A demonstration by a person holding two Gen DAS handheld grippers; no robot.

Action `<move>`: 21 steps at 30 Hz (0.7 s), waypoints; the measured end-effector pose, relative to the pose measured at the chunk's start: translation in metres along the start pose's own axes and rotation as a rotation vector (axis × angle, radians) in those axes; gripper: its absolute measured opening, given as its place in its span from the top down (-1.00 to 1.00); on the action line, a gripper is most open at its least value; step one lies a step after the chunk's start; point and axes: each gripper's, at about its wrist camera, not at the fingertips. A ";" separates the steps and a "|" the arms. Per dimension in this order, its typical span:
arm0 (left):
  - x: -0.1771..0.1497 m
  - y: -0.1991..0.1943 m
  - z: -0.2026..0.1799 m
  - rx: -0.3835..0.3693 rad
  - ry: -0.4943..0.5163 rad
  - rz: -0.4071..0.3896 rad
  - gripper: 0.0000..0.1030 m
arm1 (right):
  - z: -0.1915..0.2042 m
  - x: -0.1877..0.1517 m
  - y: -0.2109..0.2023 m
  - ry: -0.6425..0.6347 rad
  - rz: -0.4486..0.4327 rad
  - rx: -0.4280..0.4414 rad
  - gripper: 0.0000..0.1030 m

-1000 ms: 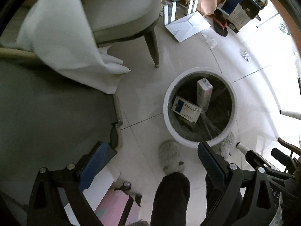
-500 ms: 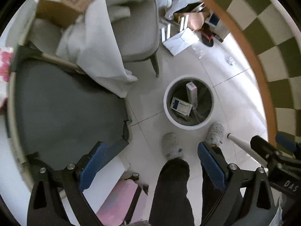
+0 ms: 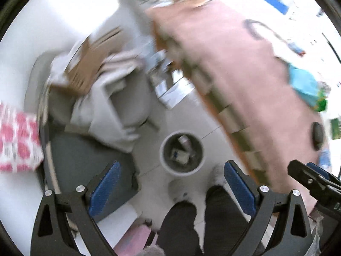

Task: Collect trash
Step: 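Move both tools back over the table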

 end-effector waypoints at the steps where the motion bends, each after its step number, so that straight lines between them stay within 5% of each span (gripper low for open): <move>1: 0.013 -0.005 -0.022 -0.020 0.034 -0.015 -0.96 | -0.018 0.008 -0.017 0.034 -0.024 -0.007 -0.95; 8: 0.077 -0.002 -0.150 -0.138 0.167 0.011 -0.99 | -0.168 0.047 -0.105 0.289 -0.163 -0.104 -0.95; 14: 0.126 0.038 -0.237 -0.240 0.085 0.128 -0.99 | -0.298 0.087 -0.139 0.349 -0.162 -0.345 -0.95; 21: 0.156 0.079 -0.299 -0.132 0.070 0.129 -0.98 | -0.389 0.136 -0.129 0.290 -0.062 -0.439 -0.95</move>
Point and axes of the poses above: each gripper's, at about its wrist camera, not at the fingertips, and y roughly the way its jaws point, z to its left, x to its top, and after that the axes turned 1 degree about -z, right-handed
